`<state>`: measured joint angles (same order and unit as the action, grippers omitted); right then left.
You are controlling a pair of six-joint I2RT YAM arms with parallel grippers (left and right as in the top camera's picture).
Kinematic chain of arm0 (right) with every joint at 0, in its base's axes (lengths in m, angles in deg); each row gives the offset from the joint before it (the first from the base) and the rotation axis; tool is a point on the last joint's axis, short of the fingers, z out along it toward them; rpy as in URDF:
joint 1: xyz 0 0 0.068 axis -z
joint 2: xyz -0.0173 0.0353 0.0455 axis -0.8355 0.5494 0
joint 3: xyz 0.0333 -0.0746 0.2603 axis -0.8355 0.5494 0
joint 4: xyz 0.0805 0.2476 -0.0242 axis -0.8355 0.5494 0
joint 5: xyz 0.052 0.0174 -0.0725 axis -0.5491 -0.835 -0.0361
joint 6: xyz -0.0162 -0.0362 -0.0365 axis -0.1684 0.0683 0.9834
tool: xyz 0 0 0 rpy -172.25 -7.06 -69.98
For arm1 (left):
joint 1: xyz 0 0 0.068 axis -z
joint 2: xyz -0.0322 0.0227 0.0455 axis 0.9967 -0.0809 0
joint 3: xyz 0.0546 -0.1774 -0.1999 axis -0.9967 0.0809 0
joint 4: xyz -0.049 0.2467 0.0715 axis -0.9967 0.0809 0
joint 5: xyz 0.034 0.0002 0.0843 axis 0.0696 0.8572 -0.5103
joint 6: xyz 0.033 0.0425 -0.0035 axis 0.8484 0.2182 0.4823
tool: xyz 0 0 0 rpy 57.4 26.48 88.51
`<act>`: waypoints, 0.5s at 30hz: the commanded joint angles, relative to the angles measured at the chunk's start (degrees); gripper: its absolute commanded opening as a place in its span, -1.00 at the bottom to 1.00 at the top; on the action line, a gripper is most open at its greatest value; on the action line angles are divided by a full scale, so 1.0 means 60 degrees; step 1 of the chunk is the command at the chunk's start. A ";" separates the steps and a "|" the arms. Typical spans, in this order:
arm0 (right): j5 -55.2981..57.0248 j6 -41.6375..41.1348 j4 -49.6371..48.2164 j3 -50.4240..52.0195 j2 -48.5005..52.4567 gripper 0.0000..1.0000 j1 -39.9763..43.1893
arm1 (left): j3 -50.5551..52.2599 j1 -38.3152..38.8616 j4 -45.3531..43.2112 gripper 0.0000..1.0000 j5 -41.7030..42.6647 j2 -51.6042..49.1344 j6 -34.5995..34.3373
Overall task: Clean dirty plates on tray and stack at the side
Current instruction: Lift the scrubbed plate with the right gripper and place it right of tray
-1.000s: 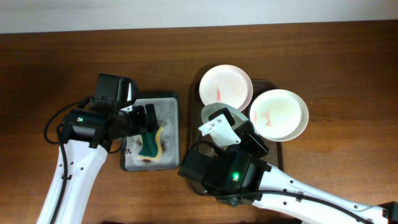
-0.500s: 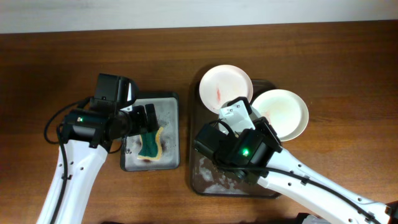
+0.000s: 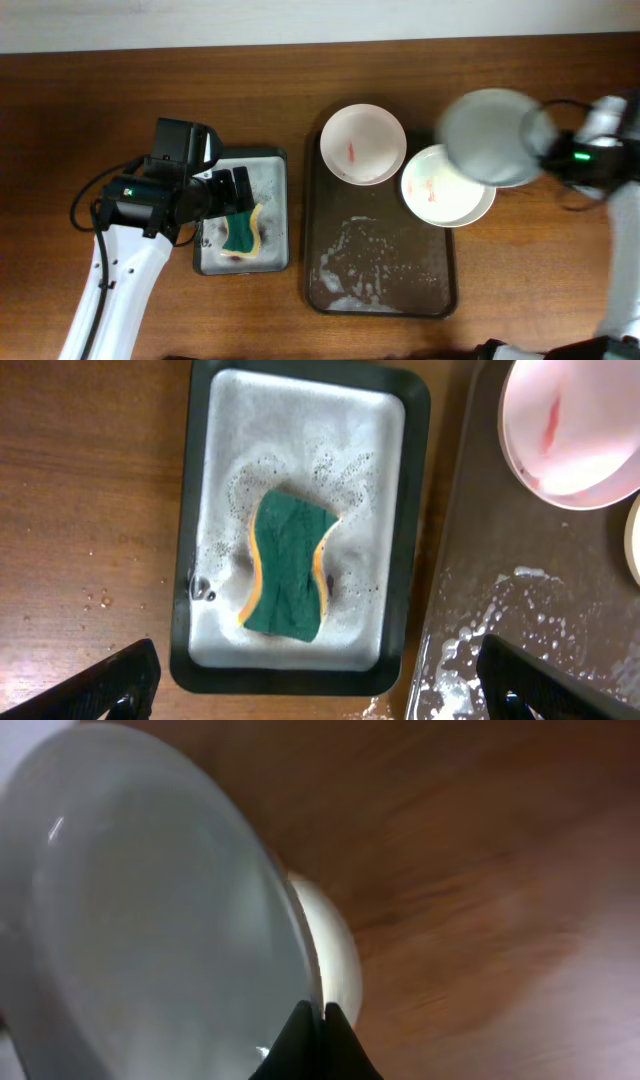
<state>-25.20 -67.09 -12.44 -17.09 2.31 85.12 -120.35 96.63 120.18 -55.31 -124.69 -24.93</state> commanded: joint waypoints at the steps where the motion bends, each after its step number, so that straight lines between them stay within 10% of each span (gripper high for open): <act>1: 0.0120 -0.0831 -0.0029 -0.0113 0.0627 -0.92 0.2193 | -0.0124 -0.0033 -0.0018 0.99 -0.0095 0.0073 0.0047; 10: 0.1005 -0.0565 -0.0157 -0.0073 0.3763 -0.90 0.3173 | -0.0124 -0.0033 -0.0018 0.99 -0.0095 0.0073 0.0047; 12: 0.1195 -0.0543 -0.0117 -0.0076 0.3679 -0.23 0.2922 | -0.0124 -0.0033 -0.0018 0.99 -0.0095 0.0073 0.0047; 15: 0.1253 -0.0368 -0.0087 -0.0076 0.2885 0.01 0.2299 | -0.0124 -0.0033 -0.0018 0.99 -0.0095 0.0073 0.0047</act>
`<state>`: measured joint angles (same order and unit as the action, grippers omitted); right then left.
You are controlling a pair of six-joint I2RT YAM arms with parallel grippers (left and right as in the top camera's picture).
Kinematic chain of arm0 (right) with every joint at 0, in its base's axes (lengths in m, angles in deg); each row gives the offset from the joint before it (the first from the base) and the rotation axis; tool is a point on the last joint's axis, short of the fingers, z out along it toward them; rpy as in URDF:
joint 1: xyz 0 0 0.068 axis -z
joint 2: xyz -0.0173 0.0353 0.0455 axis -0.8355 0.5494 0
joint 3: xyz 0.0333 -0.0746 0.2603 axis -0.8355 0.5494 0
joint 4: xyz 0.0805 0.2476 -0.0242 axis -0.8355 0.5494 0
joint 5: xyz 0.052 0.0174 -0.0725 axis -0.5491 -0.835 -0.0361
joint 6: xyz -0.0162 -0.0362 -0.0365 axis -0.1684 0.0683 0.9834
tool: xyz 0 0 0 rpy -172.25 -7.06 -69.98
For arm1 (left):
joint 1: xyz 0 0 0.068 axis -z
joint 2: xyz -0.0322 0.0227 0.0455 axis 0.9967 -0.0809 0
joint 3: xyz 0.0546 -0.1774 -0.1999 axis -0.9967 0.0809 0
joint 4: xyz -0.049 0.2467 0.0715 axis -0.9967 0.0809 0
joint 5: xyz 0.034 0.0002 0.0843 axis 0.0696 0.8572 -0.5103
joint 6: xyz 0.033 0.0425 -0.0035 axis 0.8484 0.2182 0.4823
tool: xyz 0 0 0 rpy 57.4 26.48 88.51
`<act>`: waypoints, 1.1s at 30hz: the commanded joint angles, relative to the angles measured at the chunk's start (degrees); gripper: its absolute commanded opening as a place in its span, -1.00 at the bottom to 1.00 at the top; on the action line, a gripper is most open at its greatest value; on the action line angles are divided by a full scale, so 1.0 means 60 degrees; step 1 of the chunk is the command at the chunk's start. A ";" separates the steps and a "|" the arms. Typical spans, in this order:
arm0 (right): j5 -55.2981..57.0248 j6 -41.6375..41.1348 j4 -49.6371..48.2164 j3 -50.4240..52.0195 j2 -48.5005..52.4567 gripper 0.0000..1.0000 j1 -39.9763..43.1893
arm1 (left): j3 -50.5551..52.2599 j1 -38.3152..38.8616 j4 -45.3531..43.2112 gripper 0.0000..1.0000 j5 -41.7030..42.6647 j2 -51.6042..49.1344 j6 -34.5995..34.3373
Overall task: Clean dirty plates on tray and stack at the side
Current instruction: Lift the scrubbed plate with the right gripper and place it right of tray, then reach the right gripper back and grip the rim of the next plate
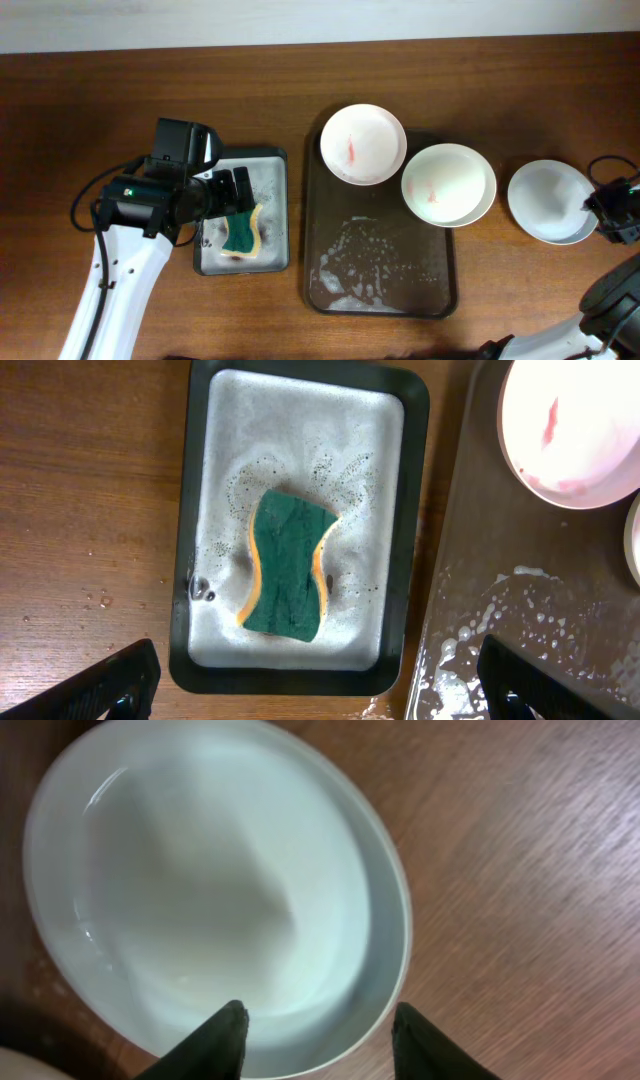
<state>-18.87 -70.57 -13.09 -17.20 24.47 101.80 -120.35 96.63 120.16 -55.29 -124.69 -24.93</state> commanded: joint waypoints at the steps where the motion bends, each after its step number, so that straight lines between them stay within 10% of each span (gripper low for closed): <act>1: 0.0157 0.0481 0.0018 -0.0058 -0.1075 0.03 -0.0780 | -0.0124 -0.0033 -0.0015 1.00 -0.0098 0.0073 0.0047; 8: 0.0783 0.2867 -0.0495 -0.0055 -0.0645 0.06 -0.4524 | -0.0124 -0.0033 -0.0015 0.99 -0.0098 0.0073 0.0047; 17: 0.0994 0.3049 -0.1107 -0.0055 0.1005 -0.15 -0.5173 | -0.0124 -0.0033 -0.0015 0.99 -0.0098 0.0073 0.0047; 21: 0.0433 0.2998 -0.0652 -0.0058 0.1005 -0.92 -0.5169 | -0.0124 -0.0033 -0.0015 1.00 -0.0098 0.0073 0.0047; 28: 0.0681 0.2361 0.1566 -0.0058 -0.0903 -0.92 -0.5519 | -0.0124 -0.0033 -0.0015 0.99 -0.0098 0.0073 0.0047; 33: 0.0656 0.1118 0.3009 0.0455 -0.1381 -0.92 -0.8222 | -0.0124 -0.0033 -0.0015 0.99 -0.0098 0.0073 0.0047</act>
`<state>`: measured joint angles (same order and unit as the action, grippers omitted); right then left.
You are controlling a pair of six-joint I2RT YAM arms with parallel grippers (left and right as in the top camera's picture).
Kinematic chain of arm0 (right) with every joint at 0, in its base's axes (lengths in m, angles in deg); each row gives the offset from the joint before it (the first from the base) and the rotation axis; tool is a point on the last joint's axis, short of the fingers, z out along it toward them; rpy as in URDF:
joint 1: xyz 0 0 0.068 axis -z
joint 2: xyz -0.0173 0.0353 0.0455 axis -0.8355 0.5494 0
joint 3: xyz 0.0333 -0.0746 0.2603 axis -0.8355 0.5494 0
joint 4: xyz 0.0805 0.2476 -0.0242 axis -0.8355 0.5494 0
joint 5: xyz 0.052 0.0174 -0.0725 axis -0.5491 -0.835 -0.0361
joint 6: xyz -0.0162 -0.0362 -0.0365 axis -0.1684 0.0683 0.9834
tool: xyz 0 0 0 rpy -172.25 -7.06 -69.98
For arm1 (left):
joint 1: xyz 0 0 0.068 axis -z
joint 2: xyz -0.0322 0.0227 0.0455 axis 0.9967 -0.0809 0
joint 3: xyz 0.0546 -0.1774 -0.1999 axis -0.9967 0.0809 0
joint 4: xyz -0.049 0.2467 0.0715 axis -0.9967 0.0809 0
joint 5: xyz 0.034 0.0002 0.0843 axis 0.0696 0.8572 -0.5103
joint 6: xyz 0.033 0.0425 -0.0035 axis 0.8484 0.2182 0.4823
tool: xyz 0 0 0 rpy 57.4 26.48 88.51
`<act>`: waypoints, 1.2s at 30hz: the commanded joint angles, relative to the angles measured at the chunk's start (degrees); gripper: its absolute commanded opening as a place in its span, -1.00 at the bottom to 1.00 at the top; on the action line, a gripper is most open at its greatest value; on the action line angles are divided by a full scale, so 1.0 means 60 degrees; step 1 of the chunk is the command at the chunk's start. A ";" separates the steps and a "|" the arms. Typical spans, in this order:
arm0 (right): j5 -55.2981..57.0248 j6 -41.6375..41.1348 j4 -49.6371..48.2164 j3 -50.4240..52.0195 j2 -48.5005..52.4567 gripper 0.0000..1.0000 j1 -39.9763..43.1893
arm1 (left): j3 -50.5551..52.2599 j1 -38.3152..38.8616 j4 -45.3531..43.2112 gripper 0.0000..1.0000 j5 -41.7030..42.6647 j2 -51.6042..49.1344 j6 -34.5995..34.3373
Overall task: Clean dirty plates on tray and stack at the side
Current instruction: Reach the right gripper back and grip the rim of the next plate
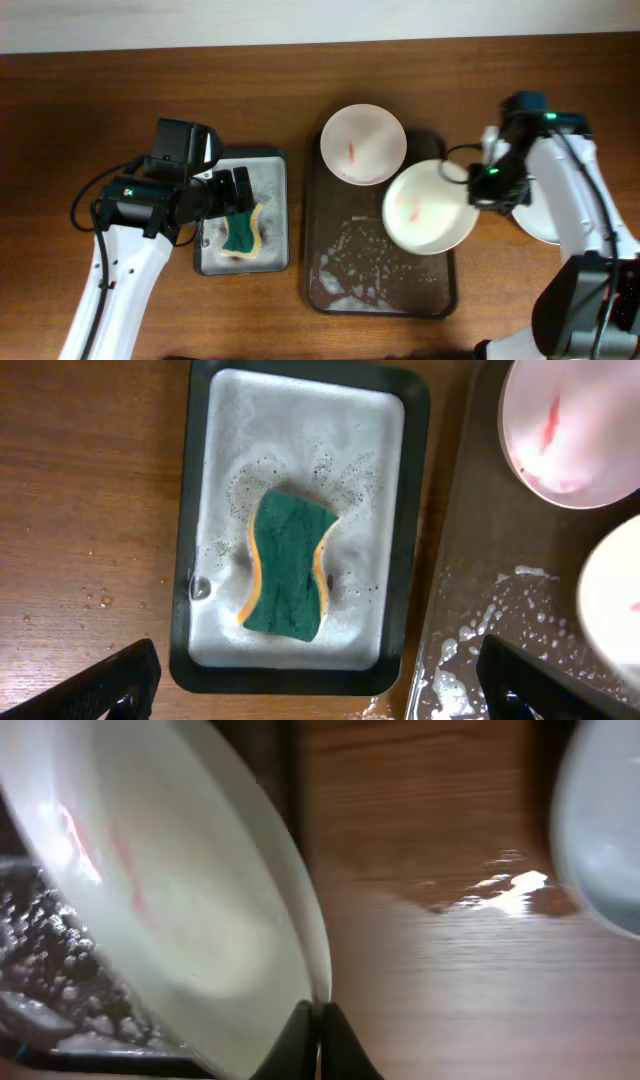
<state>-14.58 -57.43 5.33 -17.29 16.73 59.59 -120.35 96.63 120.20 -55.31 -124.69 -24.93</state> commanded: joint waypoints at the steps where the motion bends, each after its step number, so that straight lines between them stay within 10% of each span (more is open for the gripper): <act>1: -0.0055 -0.1650 -0.0372 0.0900 -0.0080 -0.92 -0.1723 | -0.0124 -0.0033 -0.0022 0.99 -0.0095 0.0073 0.0047; 6: 0.0160 -0.2947 -0.1956 0.1967 -0.0080 -0.91 -0.2608 | -0.0124 -0.0033 -0.0022 0.99 -0.0095 0.0073 0.0047; 8: 0.0102 -0.1486 -0.1963 0.1377 -0.0364 -0.46 -0.2554 | -0.0124 -0.0033 -0.0022 0.99 -0.0095 0.0073 0.0047; 16: 0.0004 -0.0623 -0.1887 0.1421 -0.5497 -0.10 -0.2565 | -0.0124 -0.0033 -0.0157 0.99 -0.0062 0.0073 0.0007; 28: -0.0033 -0.1086 -0.3978 0.3716 -0.0430 -0.13 -0.2535 | -0.0124 -0.0033 -0.0313 0.99 0.0696 0.0073 -0.0022; 36: -0.0415 -0.1086 -0.4528 0.3708 0.0696 -0.90 -0.2528 | -0.0004 -0.0033 -0.0233 0.99 0.0827 0.0069 -0.0011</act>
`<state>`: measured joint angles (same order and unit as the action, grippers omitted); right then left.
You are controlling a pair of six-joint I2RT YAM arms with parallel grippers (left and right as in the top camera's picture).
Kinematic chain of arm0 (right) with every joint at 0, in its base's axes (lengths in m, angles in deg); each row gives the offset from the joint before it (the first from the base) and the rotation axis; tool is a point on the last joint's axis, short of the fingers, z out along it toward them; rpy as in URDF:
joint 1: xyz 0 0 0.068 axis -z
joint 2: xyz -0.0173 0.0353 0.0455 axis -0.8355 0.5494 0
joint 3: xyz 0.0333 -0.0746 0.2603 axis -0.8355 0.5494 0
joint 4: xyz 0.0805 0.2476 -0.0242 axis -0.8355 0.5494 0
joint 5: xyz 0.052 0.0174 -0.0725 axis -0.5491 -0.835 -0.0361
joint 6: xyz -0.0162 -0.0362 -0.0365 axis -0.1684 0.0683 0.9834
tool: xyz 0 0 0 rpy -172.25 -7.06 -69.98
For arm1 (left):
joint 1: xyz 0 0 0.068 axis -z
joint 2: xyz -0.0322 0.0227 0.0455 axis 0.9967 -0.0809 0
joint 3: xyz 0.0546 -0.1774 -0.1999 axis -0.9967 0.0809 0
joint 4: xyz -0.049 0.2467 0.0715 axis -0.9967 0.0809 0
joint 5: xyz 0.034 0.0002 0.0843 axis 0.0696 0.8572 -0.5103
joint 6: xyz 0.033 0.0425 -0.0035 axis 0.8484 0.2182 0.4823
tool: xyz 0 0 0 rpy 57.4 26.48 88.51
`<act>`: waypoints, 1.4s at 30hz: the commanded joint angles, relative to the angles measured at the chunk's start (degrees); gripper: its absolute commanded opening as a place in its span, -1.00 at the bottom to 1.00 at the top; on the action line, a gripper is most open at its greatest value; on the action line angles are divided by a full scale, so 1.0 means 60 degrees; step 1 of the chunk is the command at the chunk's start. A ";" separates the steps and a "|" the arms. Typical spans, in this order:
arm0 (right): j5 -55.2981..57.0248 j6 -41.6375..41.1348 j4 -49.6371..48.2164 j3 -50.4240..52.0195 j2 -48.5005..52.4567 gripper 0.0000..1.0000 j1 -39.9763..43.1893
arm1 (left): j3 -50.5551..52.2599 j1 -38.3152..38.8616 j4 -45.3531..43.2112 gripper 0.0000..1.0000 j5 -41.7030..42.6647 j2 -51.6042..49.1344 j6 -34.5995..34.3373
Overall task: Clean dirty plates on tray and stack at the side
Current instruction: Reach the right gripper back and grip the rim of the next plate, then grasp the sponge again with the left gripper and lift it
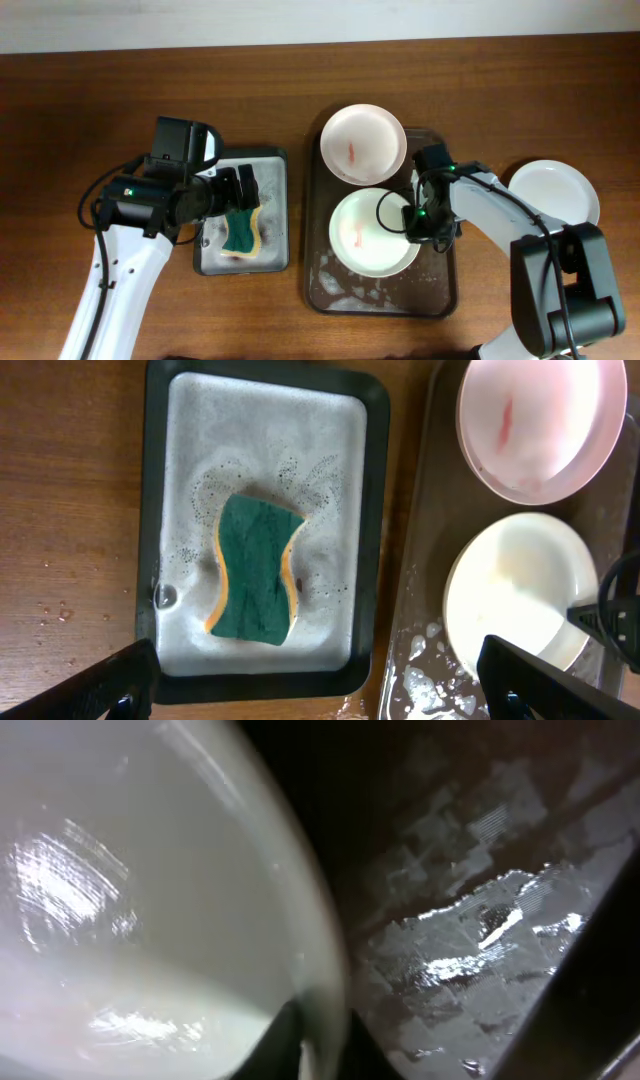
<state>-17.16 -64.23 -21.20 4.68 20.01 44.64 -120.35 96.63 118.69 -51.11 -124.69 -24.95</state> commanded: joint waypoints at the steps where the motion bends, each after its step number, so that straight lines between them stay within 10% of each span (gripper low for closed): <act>1: 0.0131 0.0044 -0.0222 0.0044 0.0146 -0.92 -0.0011 | 0.0087 -0.0004 0.0015 0.99 0.0135 0.0069 0.0036; 10: 0.0149 -0.0168 -0.0302 0.0047 0.0146 -0.92 0.0572 | 0.2852 0.0561 -0.2033 0.72 -0.0699 -0.0029 0.0262; 20: 0.0146 -0.0168 -0.0102 0.0047 0.0146 -0.92 0.0572 | 0.4794 0.0561 -0.5723 -1.00 -0.1260 -0.3679 -0.0412; 25: 0.0149 -0.0164 -0.0004 0.0047 0.0146 -0.92 0.0572 | 0.2830 0.0554 -0.3668 -1.00 -0.0590 -0.3045 -0.0331; 26: 0.0149 -0.0164 0.0015 0.0047 0.0146 -0.92 0.0572 | 0.2488 0.0554 -0.3340 -0.82 -0.0594 -0.2925 -0.0106; 28: 0.0149 -0.0164 0.0018 0.0047 0.0146 -0.92 0.0572 | 0.2259 0.0554 -0.3049 0.16 -0.1060 -0.2812 0.0124; 33: 0.0149 -0.0164 0.0040 0.0047 0.0146 -0.92 0.0572 | 0.3253 0.0557 -0.3756 0.33 -0.1672 -0.2925 0.0117; 35: 0.0149 -0.0164 0.0044 0.0047 0.0146 -0.92 0.0572 | 0.3985 0.0561 -0.4703 0.10 -0.1115 -0.3075 0.0117; 38: 0.0149 -0.0164 0.0044 0.0047 0.0146 -0.92 0.0572 | 0.4521 0.0561 -0.5413 -1.00 -0.0503 -0.3370 0.0117; 42: 0.0149 -0.0160 0.0055 0.0047 0.0146 -0.92 0.0572 | 0.3592 0.0561 -0.4535 -1.00 -0.0506 -0.3195 0.0146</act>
<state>-19.41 -64.77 -21.44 4.31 19.88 47.70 -95.58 100.02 87.07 -55.62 -143.01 -24.69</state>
